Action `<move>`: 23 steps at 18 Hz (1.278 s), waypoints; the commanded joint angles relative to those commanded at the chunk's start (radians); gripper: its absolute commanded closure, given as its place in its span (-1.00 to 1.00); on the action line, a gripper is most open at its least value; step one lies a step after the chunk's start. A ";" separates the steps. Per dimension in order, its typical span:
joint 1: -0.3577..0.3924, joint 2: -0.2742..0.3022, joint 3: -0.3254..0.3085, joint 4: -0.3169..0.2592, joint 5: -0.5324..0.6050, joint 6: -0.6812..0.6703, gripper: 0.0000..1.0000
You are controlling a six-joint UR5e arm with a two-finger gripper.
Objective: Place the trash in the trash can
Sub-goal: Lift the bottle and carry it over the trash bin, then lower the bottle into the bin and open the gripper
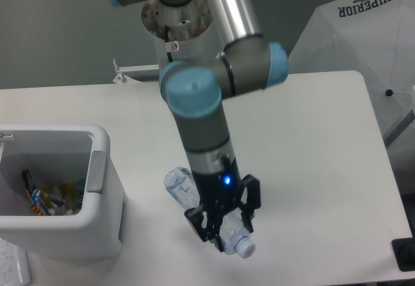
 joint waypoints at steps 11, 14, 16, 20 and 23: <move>-0.139 0.124 0.045 0.002 -0.002 0.031 -0.09; -0.205 0.120 0.046 0.002 -0.003 0.052 -0.09; -0.245 0.118 0.043 0.000 -0.002 0.054 -0.09; -0.310 0.106 0.028 -0.001 -0.002 0.058 -0.09; -0.340 0.097 0.000 0.000 0.000 0.107 -0.09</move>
